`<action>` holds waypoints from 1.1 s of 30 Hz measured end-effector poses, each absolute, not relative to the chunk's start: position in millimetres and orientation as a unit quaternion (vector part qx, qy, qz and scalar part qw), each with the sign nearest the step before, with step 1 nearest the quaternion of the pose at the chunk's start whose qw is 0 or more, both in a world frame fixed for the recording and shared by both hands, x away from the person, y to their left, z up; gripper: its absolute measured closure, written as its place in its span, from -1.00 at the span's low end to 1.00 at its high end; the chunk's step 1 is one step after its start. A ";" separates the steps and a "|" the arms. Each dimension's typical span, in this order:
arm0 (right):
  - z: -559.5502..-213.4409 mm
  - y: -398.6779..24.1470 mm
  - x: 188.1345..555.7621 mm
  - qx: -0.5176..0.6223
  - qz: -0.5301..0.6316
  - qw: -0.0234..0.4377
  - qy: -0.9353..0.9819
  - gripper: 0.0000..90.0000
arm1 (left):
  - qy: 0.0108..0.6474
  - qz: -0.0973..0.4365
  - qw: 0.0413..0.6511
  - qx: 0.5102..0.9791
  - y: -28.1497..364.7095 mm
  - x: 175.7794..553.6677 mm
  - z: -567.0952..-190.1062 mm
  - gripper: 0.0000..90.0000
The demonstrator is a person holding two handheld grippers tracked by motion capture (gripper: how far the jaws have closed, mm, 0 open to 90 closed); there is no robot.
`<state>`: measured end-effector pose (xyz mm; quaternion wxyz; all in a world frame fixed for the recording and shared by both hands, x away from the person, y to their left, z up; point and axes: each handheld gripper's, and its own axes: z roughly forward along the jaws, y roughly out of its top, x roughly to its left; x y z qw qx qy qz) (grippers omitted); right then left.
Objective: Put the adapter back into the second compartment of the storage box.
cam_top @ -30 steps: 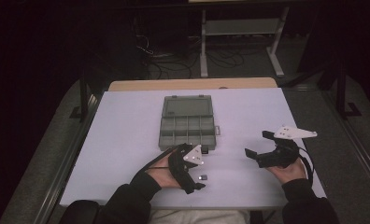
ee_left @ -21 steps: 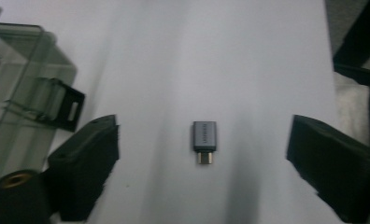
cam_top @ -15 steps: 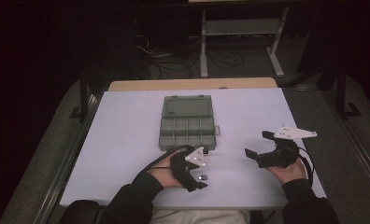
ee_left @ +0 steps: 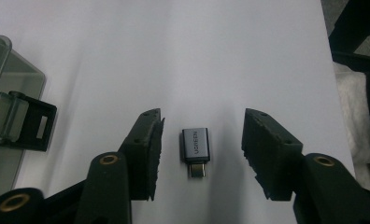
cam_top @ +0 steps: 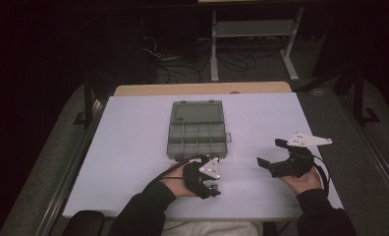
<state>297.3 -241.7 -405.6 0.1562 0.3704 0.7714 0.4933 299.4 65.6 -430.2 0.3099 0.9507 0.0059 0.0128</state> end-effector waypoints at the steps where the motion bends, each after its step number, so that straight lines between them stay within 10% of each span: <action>1: -405.6 -241.6 297.2 0.370 0.493 0.156 0.772 -1.00 | 0.005 0.014 0.308 0.951 65.2 299.4 -430.3 0.14; 14: -405.9 -240.4 297.1 0.369 0.491 0.149 0.775 -1.00 | 0.004 0.025 0.294 0.955 64.4 301.3 -433.4 0.68; 33: -405.9 -240.3 296.6 0.369 0.490 0.148 0.775 -1.00 | 0.013 0.021 0.301 0.953 71.3 310.0 -414.8 0.69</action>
